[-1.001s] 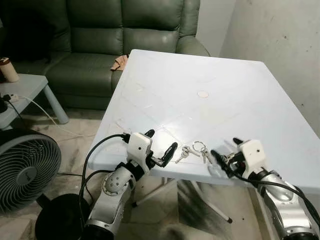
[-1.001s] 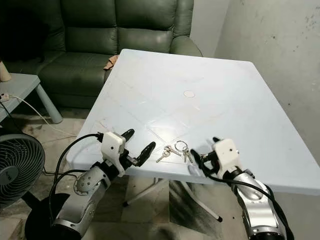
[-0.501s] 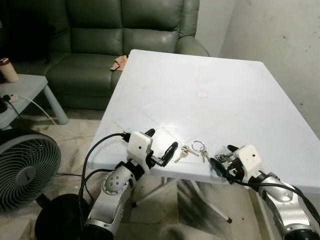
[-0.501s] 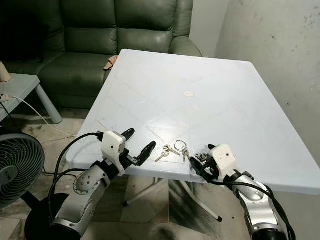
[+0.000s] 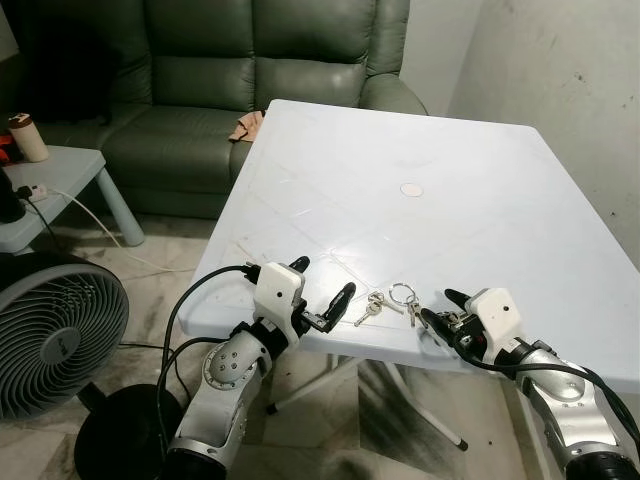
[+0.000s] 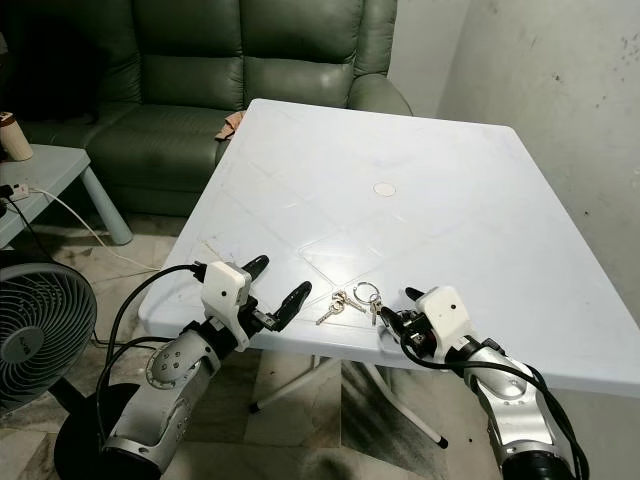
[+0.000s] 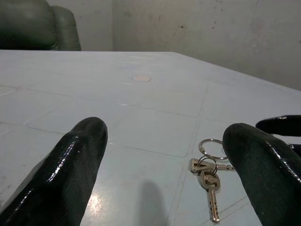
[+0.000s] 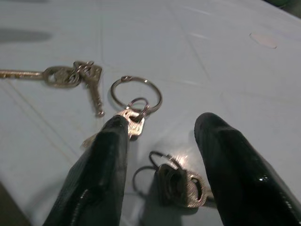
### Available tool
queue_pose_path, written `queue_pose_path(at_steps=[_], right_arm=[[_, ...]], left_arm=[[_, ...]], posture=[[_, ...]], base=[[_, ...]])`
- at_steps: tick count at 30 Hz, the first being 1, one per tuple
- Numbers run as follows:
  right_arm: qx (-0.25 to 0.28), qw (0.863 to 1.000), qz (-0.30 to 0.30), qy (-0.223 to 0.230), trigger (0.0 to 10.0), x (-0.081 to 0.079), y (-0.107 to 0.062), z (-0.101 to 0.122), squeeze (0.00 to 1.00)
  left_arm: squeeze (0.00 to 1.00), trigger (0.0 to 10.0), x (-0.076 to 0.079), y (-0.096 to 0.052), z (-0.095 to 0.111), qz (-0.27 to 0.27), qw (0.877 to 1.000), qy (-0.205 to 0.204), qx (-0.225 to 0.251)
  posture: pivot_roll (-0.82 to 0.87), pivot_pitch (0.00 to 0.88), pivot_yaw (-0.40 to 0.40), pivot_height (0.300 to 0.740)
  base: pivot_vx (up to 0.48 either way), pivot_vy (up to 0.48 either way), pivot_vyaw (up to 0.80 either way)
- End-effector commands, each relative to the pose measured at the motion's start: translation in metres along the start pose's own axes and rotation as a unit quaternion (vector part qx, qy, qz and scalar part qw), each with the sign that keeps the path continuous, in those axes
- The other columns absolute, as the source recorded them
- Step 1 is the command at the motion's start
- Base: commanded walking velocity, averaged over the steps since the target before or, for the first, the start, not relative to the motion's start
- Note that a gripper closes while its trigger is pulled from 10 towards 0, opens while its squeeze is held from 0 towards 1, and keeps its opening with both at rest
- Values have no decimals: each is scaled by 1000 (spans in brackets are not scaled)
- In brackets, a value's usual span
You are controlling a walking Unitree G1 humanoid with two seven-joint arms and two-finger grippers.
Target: Hang keys on a hook
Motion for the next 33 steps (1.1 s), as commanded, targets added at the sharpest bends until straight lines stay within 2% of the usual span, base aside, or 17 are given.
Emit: queue_pose_path(at_steps=[1,3,4,5,21,23,24,26,27,29,30,33], right_arm=[[-3,1000,9,-4,549,2,-1,0,0],[-4,1000,16,-4,6510,2,-2,-1,0],[-5,1000,16,-6,6510,2,-2,-1,0],[-6,1000,18,-5,10000,2,-2,-1,0],[-29,999,4,-27,10000,20,-8,-6,0],[-32,999,3,-29,9882,22,-8,-7,0],[-32,999,2,-31,7137,25,-9,-7,0],[-32,999,0,-32,6941,26,-9,-6,0],[-31,999,0,-32,1098,27,-9,-6,0],[-31,999,0,-32,1098,27,-9,-6,0],[-28,999,0,-32,0,28,-9,-5,0],[-25,999,2,-33,0,28,-10,-5,0]], left_arm=[[0,10000,-1,1,5,1,1000,10,3],[0,10000,-1,1,5,2,1000,9,4],[0,10000,-1,1,5,2,1000,9,4],[0,10000,-2,1,5,3,1000,9,4],[0,10000,-3,2,6,5,1000,9,7],[0,10000,-4,2,7,6,1000,10,7],[0,10000,-4,2,7,7,1000,11,7],[0,10000,-4,2,7,7,1000,11,8],[0,10000,-5,2,8,8,1000,11,9],[0,10000,-5,2,8,8,1000,11,9],[0,10000,-5,2,8,8,1000,11,9],[0,10000,-5,2,8,8,1000,12,10]], posture=[[46,21,-50,740],[46,21,-50,740],[46,21,-50,740],[46,21,-50,740],[49,19,-48,740],[49,19,-48,740],[50,18,-47,740],[50,18,-47,740],[50,18,-47,740],[50,18,-47,740],[50,18,-47,740],[50,18,-47,740]], base=[[0,0,0],[0,0,0],[0,0,0],[0,0,0],[0,0,0],[0,0,0],[0,0,0],[0,0,0],[0,0,0],[0,0,0],[0,0,0],[0,0,0]])
Point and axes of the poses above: a point about 5 cm out from each wrist's last joint towards the gripper, its own y axis pointing out of the wrist towards the gripper, its own z axis along the axis of the wrist's last joint, x = y × z, the point moved 4 cm from there along y, pointing out of the wrist towards the gripper
